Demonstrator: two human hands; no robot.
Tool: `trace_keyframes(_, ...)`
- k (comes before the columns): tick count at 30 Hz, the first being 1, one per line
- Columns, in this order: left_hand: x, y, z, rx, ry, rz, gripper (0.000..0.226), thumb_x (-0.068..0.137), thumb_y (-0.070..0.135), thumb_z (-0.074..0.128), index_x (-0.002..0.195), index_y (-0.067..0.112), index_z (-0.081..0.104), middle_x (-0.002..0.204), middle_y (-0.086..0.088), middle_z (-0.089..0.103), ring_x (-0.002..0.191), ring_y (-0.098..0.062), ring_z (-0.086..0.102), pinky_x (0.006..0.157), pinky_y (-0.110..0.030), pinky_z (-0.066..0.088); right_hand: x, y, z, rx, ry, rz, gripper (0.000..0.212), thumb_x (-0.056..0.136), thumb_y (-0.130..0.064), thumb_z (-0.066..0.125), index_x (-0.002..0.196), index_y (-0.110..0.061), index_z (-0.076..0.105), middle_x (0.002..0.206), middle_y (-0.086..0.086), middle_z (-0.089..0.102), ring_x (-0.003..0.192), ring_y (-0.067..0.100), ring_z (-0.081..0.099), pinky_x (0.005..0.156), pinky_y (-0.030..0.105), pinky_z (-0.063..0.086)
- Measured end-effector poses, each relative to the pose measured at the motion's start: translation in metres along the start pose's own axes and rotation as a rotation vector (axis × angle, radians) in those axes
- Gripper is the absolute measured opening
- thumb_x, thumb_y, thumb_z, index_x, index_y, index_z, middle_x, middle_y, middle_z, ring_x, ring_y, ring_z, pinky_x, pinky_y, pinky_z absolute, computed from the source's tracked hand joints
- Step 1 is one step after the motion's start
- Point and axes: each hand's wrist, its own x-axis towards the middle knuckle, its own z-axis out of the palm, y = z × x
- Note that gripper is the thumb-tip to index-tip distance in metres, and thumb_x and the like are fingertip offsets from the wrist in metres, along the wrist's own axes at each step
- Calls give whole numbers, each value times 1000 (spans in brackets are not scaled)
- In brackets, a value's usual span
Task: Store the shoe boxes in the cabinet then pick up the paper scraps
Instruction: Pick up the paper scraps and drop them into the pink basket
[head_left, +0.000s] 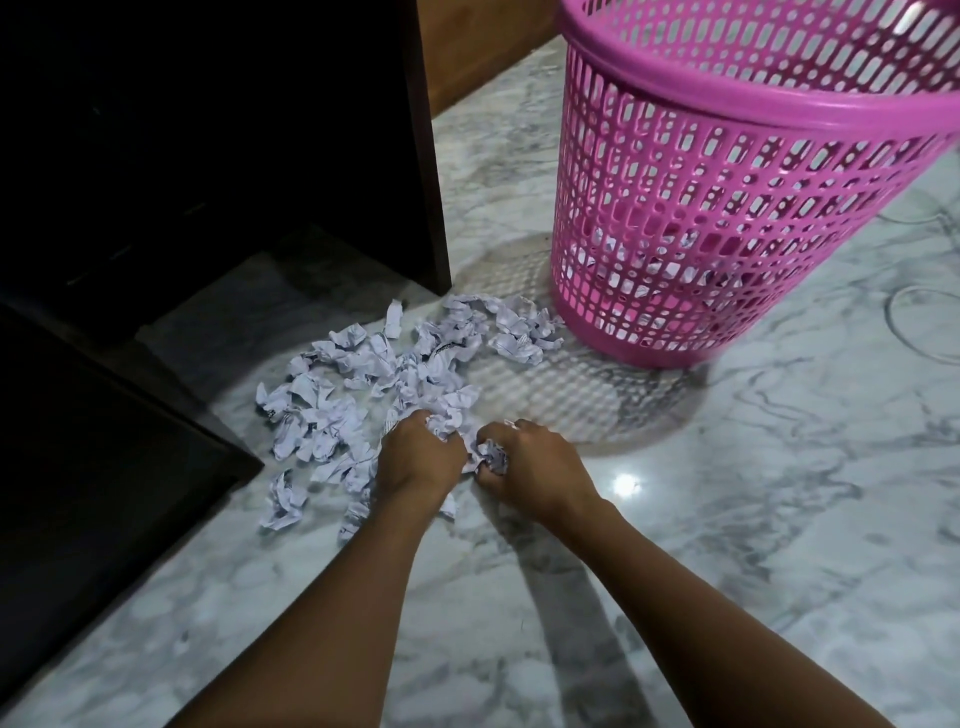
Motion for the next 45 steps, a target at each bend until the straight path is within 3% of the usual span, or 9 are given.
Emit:
trace_keyframes(10, -5, -12, -6, -58, -13, 142, 34, 82, 34, 71, 112, 19, 70, 109, -8, 72, 102, -28, 64, 82, -30, 52, -2, 14, -15, 472, 104, 215, 27, 72, -24, 78, 99, -26, 74, 86, -4, 75, 81, 12, 69, 74, 29, 55)
trace_keyframes(15, -13, -5, -39, -223, -106, 200, 27, 84, 28, 71, 110, 21, 70, 91, 0, 73, 71, -18, 69, 55, -18, 50, 0, 9, -53, 724, 202, 355, 21, 79, -17, 75, 97, -26, 70, 66, -5, 65, 39, 3, 53, 40, 18, 42)
trace_keyframes(20, -22, 34, -96, -406, -116, 313, 7, 85, 33, 72, 88, 28, 69, 80, 8, 70, 66, 1, 64, 56, -10, 45, 13, -22, -114, 842, 282, 253, 33, 83, -16, 76, 114, -19, 66, 59, -3, 59, 34, 4, 44, 35, 17, 34)
trace_keyframes(27, -52, 147, -180, -809, -20, 350, 6, 89, 27, 68, 92, 21, 68, 83, -7, 70, 60, -24, 64, 53, -30, 50, 22, -102, -254, 767, 413, -70, 9, 83, -21, 74, 88, -26, 69, 69, -2, 68, 52, 9, 57, 50, 25, 46)
trace_keyframes(30, -65, 206, -206, -1012, -61, 444, 13, 90, 18, 65, 100, 14, 72, 94, -9, 75, 83, -28, 72, 74, -42, 57, 24, -120, -331, 638, 505, -147, 18, 85, -28, 74, 101, -28, 66, 78, -10, 70, 57, 5, 62, 54, 21, 49)
trace_keyframes(34, -80, 291, -207, -1124, -115, 534, 21, 88, 19, 67, 108, 16, 71, 90, -1, 76, 80, -19, 73, 68, -31, 57, 21, -96, -403, 449, 625, -126, 32, 88, -36, 70, 118, -27, 64, 94, -4, 71, 61, 17, 70, 52, 28, 52)
trace_keyframes(39, -71, 368, -160, -1008, -156, 540, 17, 86, 26, 68, 102, 22, 68, 96, 2, 74, 86, -17, 72, 77, -32, 59, 40, -21, -418, 477, 715, 52, 42, 92, -41, 63, 128, -20, 59, 126, 7, 65, 89, 20, 69, 76, 35, 58)
trace_keyframes(42, -52, 386, -124, -866, -89, 571, 10, 84, 27, 68, 93, 23, 68, 90, 6, 73, 87, -16, 69, 76, -29, 55, 57, 15, -405, 694, 636, 103, 30, 92, -40, 61, 119, -26, 57, 109, 6, 68, 90, 24, 69, 77, 38, 61)
trace_keyframes(45, -32, 386, -101, -514, -87, 569, 34, 88, 33, 65, 120, 21, 62, 110, 4, 66, 99, -19, 63, 80, -24, 47, 72, 43, -389, 618, 472, 198, 47, 96, -40, 57, 140, -27, 45, 139, 14, 52, 118, 33, 60, 96, 43, 53)
